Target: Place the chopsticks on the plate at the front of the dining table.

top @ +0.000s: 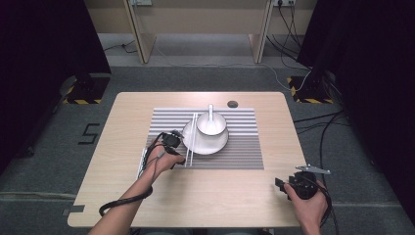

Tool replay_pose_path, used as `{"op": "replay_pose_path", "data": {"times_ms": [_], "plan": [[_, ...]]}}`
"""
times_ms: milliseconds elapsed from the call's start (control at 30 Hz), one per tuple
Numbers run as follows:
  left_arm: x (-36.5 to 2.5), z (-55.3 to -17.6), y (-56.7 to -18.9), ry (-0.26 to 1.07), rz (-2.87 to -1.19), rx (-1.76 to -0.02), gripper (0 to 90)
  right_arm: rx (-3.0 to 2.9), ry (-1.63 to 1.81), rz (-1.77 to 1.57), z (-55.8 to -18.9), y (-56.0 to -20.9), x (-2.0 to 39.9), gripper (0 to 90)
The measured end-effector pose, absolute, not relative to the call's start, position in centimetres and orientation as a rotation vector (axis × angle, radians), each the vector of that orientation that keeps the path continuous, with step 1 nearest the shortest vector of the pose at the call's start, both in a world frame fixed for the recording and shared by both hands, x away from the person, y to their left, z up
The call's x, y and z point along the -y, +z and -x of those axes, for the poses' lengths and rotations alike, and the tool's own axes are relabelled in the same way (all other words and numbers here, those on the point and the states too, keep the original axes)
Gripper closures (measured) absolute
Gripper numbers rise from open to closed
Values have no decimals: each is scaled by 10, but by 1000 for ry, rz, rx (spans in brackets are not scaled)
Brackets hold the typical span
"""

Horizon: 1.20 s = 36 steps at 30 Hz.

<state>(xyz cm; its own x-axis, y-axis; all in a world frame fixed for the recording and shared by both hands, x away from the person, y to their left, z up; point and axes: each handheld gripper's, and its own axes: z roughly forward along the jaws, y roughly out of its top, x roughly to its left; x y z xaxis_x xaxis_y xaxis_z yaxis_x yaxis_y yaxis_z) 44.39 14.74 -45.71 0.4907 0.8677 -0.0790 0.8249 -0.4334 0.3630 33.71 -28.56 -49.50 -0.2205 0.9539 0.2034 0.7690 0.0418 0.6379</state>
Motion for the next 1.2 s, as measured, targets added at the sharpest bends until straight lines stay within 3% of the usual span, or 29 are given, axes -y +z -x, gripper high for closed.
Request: {"op": "replay_pose_path", "data": {"times_ms": [500,767,1200], "plan": [[-146,-442,-457,177,-2366,-1398,482,-2042,955,-1759,-337,-495,286,381],[-155,-436,-449,233,-2326,-1387,399,-2043,954,-1760,-337,-495,286,381],[-174,-427,-444,278,-2255,-1391,352,-2038,953,-1762,-337,-495,286,381]]}}
